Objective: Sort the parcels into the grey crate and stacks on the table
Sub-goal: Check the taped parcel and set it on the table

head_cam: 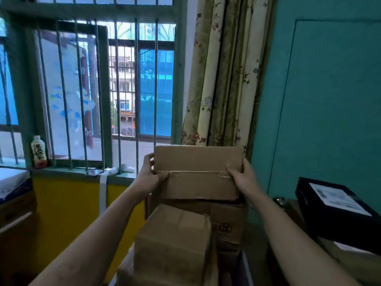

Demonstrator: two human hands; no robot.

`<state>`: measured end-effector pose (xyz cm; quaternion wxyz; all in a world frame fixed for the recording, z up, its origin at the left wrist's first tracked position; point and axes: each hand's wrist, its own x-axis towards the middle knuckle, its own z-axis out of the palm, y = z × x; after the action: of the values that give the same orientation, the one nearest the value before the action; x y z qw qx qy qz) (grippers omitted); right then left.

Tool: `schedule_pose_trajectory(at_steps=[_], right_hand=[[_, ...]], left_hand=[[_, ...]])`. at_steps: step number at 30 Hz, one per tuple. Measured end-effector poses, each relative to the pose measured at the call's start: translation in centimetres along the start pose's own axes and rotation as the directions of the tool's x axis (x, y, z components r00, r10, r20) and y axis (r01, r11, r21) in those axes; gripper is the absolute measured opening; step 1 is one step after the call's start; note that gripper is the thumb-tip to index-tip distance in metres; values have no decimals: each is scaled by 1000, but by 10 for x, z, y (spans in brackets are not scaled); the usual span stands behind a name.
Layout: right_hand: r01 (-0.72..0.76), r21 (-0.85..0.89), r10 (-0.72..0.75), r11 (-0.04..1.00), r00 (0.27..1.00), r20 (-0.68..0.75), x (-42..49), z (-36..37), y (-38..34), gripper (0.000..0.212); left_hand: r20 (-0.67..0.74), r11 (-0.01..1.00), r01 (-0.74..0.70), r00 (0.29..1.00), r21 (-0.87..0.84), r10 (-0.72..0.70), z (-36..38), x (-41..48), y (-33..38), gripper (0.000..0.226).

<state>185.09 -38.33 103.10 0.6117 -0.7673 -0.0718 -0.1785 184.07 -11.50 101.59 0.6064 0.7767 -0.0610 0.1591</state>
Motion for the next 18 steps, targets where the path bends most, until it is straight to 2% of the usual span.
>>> schedule_pose_trajectory(at_steps=[7,13,18], right_hand=[[2,-41,-5,999,996,-84,-26,19,14,57],[13,-65,-21,998,993,-117,-41,19,15,53],[5,-92,-18,996,990,-139,-51,18,13,61]], left_hand=[[32,993,-71,997,94,68,-10,-11,-14,72],[40,993,-98,995,71,96,-15,-22,-15,73],[-21,998,-68,997,-11,67,-9,-32,-10,77]])
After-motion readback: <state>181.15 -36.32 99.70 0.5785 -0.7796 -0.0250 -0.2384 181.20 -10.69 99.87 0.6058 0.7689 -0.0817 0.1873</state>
